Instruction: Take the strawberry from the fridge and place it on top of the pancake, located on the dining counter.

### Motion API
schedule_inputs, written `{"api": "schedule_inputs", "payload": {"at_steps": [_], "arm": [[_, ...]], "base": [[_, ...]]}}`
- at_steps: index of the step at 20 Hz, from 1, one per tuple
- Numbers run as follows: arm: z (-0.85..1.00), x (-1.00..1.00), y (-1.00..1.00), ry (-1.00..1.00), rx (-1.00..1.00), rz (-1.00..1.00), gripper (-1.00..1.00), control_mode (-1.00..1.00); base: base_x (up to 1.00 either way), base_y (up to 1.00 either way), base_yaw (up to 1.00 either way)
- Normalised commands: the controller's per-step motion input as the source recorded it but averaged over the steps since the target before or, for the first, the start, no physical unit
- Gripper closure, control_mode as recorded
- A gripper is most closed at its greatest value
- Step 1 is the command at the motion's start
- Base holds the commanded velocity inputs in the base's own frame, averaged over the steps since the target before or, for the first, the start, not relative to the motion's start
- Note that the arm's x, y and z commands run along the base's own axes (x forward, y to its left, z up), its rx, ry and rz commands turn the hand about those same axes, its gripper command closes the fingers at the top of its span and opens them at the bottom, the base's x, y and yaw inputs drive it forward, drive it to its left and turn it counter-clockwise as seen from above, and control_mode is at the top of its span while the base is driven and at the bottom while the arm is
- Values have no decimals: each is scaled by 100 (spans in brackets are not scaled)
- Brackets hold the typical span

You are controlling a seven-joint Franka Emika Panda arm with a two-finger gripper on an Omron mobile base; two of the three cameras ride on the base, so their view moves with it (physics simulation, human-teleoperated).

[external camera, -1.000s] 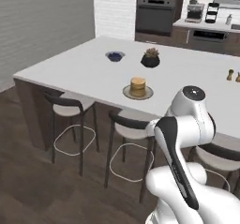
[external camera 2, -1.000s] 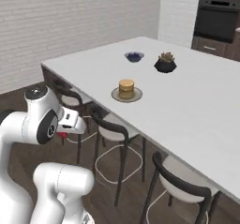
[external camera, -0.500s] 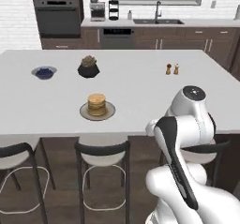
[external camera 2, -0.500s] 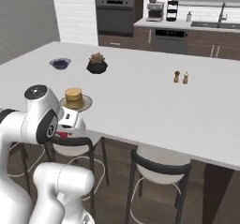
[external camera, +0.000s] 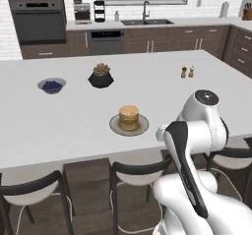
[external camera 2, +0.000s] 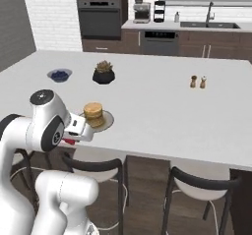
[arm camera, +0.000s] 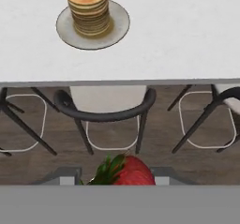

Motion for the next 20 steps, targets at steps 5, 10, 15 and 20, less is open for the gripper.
{"api": "schedule_inputs", "payload": {"at_steps": [5, 10, 15, 20], "arm": [[0, 0, 0, 0, 0, 0, 100, 100], [0, 0, 0, 0, 0, 0, 100, 100], [0, 0, 0, 0, 0, 0, 100, 100], [0, 0, 0, 0, 0, 0, 100, 100]], "base": [[43, 62, -6], [56, 10, -1], [70, 2, -2], [30, 0, 0]]}}
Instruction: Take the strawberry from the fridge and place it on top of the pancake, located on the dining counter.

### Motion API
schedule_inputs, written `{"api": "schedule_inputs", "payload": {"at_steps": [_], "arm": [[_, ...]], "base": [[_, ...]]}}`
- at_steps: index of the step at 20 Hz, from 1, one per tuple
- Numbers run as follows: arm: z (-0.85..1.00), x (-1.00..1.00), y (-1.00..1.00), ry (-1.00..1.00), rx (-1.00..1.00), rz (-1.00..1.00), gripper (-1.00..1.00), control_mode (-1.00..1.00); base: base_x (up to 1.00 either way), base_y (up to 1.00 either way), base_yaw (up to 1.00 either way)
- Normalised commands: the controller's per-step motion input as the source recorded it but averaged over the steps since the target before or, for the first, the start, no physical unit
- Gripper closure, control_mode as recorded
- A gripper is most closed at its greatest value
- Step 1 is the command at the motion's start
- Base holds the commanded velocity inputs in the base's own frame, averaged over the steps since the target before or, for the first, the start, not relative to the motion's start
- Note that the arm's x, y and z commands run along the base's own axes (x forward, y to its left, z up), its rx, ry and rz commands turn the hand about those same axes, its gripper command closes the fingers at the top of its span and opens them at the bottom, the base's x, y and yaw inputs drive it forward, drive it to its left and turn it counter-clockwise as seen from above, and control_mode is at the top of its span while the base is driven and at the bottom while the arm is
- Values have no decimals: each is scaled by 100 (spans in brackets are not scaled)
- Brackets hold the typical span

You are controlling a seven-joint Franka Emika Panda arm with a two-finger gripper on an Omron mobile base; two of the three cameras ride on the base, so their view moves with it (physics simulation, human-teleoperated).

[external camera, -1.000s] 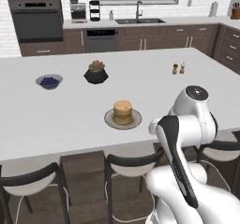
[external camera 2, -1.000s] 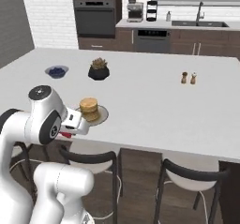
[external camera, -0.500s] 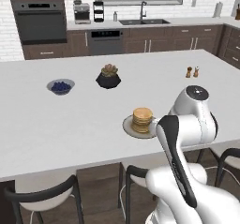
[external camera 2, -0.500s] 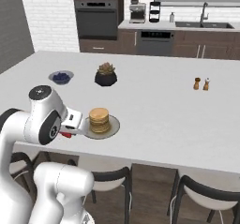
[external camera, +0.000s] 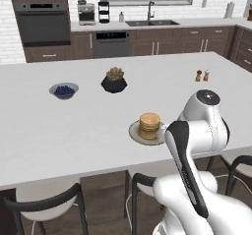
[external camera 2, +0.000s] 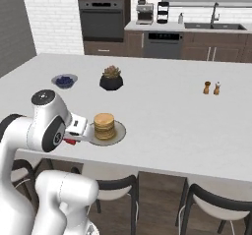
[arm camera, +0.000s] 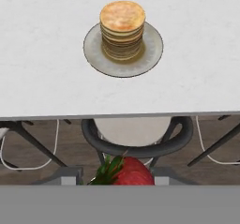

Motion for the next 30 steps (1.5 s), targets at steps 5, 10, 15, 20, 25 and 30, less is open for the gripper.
{"api": "schedule_inputs", "payload": {"at_steps": [5, 10, 15, 20, 25, 30], "arm": [[0, 0, 0, 0, 0, 0, 100, 100], [15, 91, 0, 0, 0, 0, 100, -100], [22, 99, 0, 4, 0, 0, 100, -100], [33, 94, 0, 6, 0, 0, 100, -100], [-32, 100, -16, 6, 0, 0, 100, -100], [-53, 94, 2, 0, 0, -1, 100, -100]], "base": [[11, 0, -1], [0, 0, 0], [0, 0, 0], [0, 0, 0], [0, 0, 0], [0, 0, 0]]}}
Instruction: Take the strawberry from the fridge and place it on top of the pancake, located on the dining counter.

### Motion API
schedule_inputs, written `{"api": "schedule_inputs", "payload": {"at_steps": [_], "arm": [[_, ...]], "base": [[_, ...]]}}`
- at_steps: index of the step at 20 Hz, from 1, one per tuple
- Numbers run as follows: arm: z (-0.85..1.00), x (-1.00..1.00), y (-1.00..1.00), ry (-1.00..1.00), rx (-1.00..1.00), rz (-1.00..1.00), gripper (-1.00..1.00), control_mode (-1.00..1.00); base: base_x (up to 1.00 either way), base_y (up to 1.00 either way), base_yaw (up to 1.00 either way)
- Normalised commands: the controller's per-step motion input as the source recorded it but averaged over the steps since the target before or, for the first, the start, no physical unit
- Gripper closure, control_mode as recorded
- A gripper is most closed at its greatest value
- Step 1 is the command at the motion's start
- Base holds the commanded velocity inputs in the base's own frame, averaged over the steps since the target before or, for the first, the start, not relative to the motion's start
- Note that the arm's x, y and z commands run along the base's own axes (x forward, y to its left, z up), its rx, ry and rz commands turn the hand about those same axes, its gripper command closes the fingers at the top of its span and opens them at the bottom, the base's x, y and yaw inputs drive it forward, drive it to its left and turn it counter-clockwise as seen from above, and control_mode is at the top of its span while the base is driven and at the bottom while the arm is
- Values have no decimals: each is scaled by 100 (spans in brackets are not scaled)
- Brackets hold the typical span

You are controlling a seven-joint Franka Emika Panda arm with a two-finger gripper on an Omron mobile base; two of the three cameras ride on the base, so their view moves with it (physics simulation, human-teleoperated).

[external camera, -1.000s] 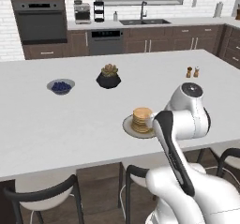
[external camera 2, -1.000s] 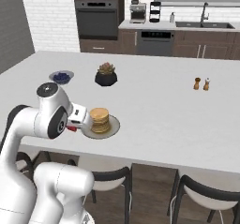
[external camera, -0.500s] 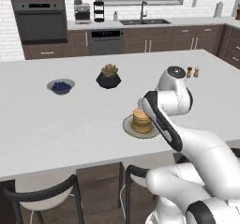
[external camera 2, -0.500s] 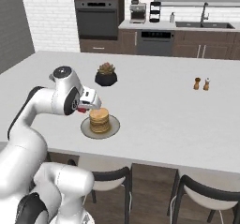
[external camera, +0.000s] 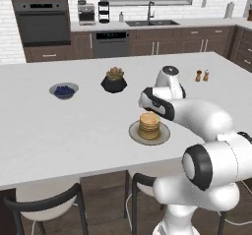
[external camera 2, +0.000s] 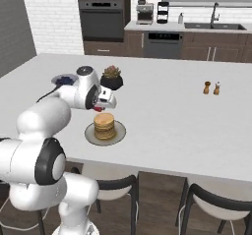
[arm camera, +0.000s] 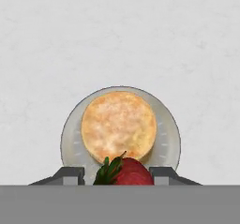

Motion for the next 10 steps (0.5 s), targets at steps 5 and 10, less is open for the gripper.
{"api": "schedule_inputs", "payload": {"at_steps": [5, 10], "arm": [[-60, 52, 2, 6, -2, 0, 100, -100], [-45, 14, 0, 18, -3, 0, 100, -100]], "base": [[0, 0, 0], [0, 0, 0]]}}
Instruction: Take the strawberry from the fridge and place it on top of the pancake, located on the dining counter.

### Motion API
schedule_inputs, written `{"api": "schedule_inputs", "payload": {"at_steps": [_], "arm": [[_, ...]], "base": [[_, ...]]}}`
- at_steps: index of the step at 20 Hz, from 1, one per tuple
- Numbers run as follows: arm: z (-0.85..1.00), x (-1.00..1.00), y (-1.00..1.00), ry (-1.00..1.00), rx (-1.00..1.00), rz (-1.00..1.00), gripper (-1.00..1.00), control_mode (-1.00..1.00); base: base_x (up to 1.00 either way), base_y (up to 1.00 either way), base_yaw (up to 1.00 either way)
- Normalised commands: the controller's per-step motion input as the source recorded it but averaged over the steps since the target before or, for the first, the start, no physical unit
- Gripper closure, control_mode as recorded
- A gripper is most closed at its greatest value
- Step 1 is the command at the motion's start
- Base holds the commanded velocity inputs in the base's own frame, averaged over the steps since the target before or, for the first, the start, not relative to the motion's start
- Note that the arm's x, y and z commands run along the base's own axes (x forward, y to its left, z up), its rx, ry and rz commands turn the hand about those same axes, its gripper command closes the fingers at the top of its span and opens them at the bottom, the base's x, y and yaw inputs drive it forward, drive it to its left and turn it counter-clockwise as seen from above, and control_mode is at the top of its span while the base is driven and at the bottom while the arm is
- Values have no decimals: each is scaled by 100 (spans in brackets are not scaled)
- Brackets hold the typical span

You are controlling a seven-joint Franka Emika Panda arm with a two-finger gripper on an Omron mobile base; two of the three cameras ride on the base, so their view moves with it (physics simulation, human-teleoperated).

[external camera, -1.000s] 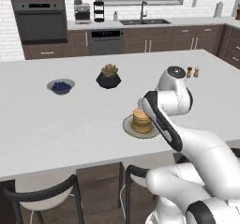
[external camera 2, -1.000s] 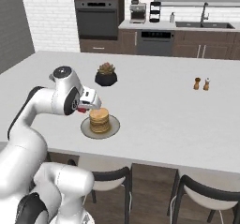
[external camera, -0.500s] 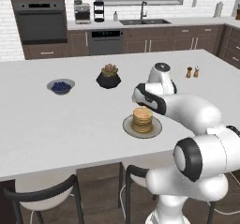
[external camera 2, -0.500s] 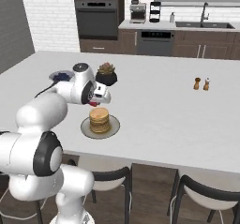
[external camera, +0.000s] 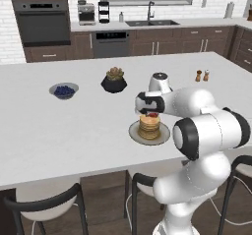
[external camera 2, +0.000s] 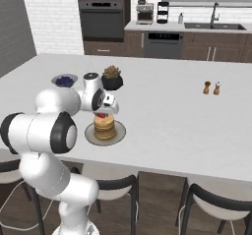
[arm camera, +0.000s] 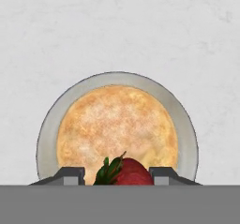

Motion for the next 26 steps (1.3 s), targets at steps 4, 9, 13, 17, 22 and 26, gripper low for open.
{"api": "schedule_inputs", "payload": {"at_steps": [4, 9, 13, 17, 22, 26], "arm": [[-24, -3, 0, 1, 0, 0, 100, -100], [-14, -14, 0, -5, 0, 0, 100, -100], [-13, 0, 0, 0, 0, 0, 100, -100], [-9, 0, 0, 0, 0, 0, 100, -100], [-3, 2, 0, 0, 0, 0, 100, -100], [0, 4, 0, 0, 0, 0, 100, -100]], "base": [[0, 0, 0], [0, 0, 0], [0, 0, 0], [0, 0, 0], [0, 0, 0], [0, 0, 0]]}}
